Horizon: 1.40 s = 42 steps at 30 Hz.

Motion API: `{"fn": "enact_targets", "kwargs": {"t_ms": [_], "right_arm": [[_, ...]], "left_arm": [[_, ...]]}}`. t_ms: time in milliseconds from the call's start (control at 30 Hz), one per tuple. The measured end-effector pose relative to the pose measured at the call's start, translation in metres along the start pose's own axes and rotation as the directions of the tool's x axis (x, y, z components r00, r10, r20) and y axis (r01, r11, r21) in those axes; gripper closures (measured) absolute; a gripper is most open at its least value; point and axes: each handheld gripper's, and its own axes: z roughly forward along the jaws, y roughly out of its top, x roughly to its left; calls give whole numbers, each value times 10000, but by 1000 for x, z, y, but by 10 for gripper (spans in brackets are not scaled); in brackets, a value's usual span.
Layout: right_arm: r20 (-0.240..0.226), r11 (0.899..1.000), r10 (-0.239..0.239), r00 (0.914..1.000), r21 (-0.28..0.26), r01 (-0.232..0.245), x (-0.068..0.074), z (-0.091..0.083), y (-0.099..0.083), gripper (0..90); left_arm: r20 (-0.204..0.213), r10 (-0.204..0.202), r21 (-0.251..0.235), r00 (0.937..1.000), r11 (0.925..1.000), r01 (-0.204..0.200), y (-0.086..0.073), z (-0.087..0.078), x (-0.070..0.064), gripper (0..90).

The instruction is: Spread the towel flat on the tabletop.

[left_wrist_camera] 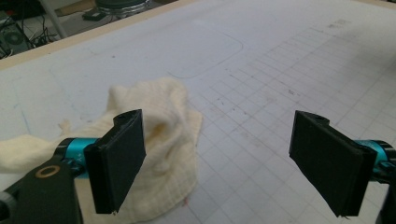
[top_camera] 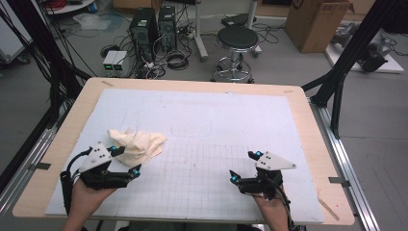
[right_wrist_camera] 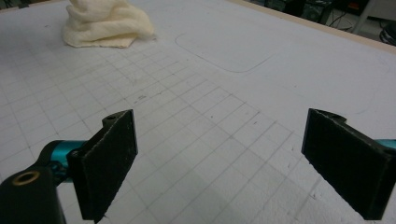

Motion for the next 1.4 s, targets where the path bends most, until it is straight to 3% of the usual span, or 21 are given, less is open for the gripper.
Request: {"fn": "enact_targets", "kwargs": {"t_ms": [167, 267, 367, 500, 600, 767, 867, 933, 1133, 1300, 1400], "right_arm": [[-23, 9999, 142, 9999, -7, -142, -1, -3, -1, 99], [5, 9998, 198, 9998, -60, -198, -2, -3, -1, 98], [-50, 9998, 195, 9998, -91, -196, -3, -2, 0, 99], [-187, 9999, 149, 9997, 5, -149, -2, 1, 0, 98], [-187, 10000, -17, 9998, 27, 18, -1, 3, 0, 98], [-246, 9999, 103, 9996, 2, -103, -3, 3, 0, 98], [-366, 9998, 172, 9992, 71, -170, -3, 6, 0, 99], [-377, 9999, 91, 9992, 107, -87, -2, 6, 0, 99], [-430, 10000, -6, 9991, 98, 10, 1, 6, 0, 99], [-440, 9999, 41, 9990, 125, -36, 0, 6, -1, 99], [-504, 9997, 43, 9987, 241, -31, 2, 8, -1, 99]], "left_arm": [[-455, -268, -110, 9986, 9996, 263, 19, 0, 16, 213], [-738, -202, -111, 9971, 9997, 195, 27, 8, 22, 238], [-959, -166, 454, 9953, 9987, 210, 23, 25, 27, 260], [-958, -636, 968, 9934, 9926, 729, 11, 47, 32, 302], [-1150, -591, 1578, 9916, 9845, 770, 4, 61, 34, 360], [-1224, -701, 2066, 9900, 9739, 945, -1, 73, 43, 411], [-1112, -700, 2486, 9913, 9638, 959, -5, 79, 44, 461], [-1152, -503, 2948, 9921, 9520, 825, -8, 84, 44, 480], [-1198, -396, 3365, 9920, 9385, 781, -13, 94, 43, 591], [-1247, -336, 3307, 9916, 9409, 735, -16, 95, 44, 641], [-1375, -439, 2917, 9895, 9529, 829, -22, 93, 45, 698]]}}
